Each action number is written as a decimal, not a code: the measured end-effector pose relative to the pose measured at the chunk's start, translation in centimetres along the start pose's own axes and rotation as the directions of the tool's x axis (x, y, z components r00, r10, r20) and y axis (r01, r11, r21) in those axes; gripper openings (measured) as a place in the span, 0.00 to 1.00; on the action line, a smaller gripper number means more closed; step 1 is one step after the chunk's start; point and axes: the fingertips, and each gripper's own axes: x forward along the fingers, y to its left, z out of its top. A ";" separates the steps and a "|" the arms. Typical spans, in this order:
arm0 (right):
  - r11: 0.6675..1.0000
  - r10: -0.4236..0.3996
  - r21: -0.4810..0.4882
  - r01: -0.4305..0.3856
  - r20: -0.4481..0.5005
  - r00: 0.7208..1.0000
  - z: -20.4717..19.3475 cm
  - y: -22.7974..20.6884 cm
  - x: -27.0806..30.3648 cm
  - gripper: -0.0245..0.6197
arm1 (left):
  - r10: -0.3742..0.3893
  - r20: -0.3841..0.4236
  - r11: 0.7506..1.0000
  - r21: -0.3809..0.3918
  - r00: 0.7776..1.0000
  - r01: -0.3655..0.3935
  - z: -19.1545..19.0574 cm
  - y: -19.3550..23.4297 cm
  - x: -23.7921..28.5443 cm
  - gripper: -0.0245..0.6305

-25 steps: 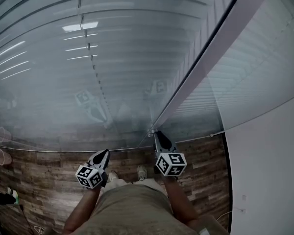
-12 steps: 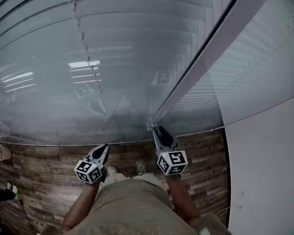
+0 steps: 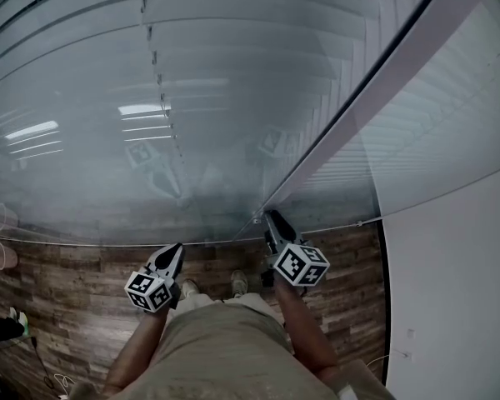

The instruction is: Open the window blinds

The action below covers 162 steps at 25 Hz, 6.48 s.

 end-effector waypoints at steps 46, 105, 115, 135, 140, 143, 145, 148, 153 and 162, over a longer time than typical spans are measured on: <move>0.991 -0.031 -0.126 0.031 0.008 0.999 -1.5 0.1 -0.2 0.23 | -0.011 -0.015 1.000 0.002 1.000 0.011 -0.1 0.5 -0.3 0.06; 0.930 0.177 -0.338 -0.144 0.068 0.982 2.2 -6.4 -8.5 0.31 | 0.169 0.239 0.977 0.089 0.956 -0.195 2.1 -7.3 0.8 0.06; 0.932 0.133 -0.353 -0.084 0.119 0.984 4.4 -0.4 -15.3 0.30 | 0.092 0.209 0.989 0.092 0.974 -0.113 2.9 -11.9 -5.7 0.06; 0.791 0.142 -0.594 -0.149 -0.058 0.988 -11.4 6.7 -18.9 0.29 | 0.076 0.194 0.991 0.090 0.978 -0.095 -6.7 -9.5 -16.8 0.06; 0.802 0.140 -0.578 -0.151 -0.064 0.988 -13.1 6.0 -20.4 0.29 | 0.080 0.197 0.992 0.082 0.977 -0.098 -8.0 -8.6 -17.2 0.06; 0.825 0.128 -0.548 -0.138 -0.057 0.990 -13.2 5.8 -21.4 0.29 | 0.087 0.204 0.991 0.079 0.975 -0.105 -8.1 -8.3 -17.8 0.06; 0.829 0.118 -0.545 -0.126 -0.051 0.992 -12.8 6.4 -23.0 0.29 | 0.088 0.221 0.992 0.070 0.971 -0.106 -7.7 -9.0 -19.3 0.06; 0.779 0.102 -0.619 -0.102 -0.035 0.994 -11.7 6.7 -23.8 0.29 | 0.081 0.262 0.993 0.057 0.962 -0.099 -7.0 -9.8 -20.2 0.06; 0.748 0.101 -0.655 -0.110 -0.052 0.994 -12.5 5.0 -24.1 0.29 | 0.101 0.244 0.993 0.038 0.965 -0.113 -9.1 -10.4 -19.3 0.06; 0.773 0.114 -0.626 -0.099 -0.017 0.993 -9.9 1.9 -29.8 0.29 | 0.107 0.253 0.991 0.051 0.962 -0.123 -9.8 -16.9 -18.4 0.06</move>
